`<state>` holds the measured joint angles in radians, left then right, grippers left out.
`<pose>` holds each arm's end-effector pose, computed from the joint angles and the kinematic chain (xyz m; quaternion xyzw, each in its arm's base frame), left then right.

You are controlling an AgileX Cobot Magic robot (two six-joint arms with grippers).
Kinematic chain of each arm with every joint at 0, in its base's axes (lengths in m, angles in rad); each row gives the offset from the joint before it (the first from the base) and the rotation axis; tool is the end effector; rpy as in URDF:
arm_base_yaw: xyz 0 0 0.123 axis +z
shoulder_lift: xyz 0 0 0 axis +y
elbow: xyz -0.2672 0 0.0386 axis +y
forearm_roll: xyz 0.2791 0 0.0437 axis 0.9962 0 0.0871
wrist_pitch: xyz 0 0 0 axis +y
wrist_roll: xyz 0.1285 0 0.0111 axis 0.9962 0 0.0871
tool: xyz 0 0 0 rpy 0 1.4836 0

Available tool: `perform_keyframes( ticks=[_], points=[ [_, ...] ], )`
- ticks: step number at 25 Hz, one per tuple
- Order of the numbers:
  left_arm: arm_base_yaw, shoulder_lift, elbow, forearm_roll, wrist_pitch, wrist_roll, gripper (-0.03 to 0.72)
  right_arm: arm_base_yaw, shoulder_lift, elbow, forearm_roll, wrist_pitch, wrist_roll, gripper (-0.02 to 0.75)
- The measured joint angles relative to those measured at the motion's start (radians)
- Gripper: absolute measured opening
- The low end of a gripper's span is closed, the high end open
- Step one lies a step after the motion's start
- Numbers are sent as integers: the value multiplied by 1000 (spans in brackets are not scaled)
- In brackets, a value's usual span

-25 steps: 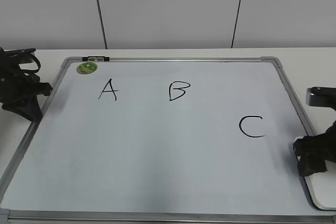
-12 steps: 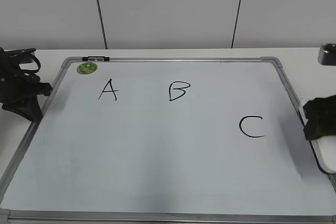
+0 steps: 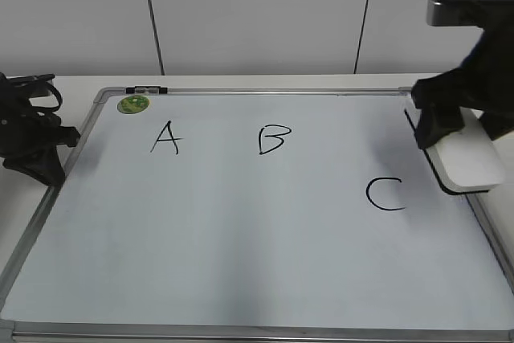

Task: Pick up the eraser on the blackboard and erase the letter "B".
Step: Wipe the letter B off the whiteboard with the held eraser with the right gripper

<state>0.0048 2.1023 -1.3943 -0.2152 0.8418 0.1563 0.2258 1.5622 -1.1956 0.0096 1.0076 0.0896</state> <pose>0.4243 -0.0185 0.0590 0.0082 0.9950 -0.0793 0.0603 0.3394 0.0790 0.2074 -0.0654 0.9878 0.0265 0.1390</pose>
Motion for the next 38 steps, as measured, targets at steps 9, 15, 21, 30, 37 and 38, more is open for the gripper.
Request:
perform_keyframes(
  ticks=[9, 15, 21, 30, 37, 38],
  points=[
    [0, 0, 0, -2, 2, 0, 11, 47, 256, -336, 8, 128, -3, 547],
    [0, 0, 0, -2, 4, 0, 11, 58, 430, -553, 6, 178, -3, 547],
    [0, 0, 0, -2, 4, 0, 11, 110, 604, -746, 6, 214, -3, 547],
    [0, 0, -2, -2, 4, 0, 11, 131, 840, -986, 14, 220, -3, 547],
    [0, 0, -2, -2, 6, 0, 11, 131, 926, -1046, 14, 220, -3, 547],
    [0, 0, -2, -2, 6, 0, 11, 131, 926, -1050, 14, 220, -3, 547]
  ],
)
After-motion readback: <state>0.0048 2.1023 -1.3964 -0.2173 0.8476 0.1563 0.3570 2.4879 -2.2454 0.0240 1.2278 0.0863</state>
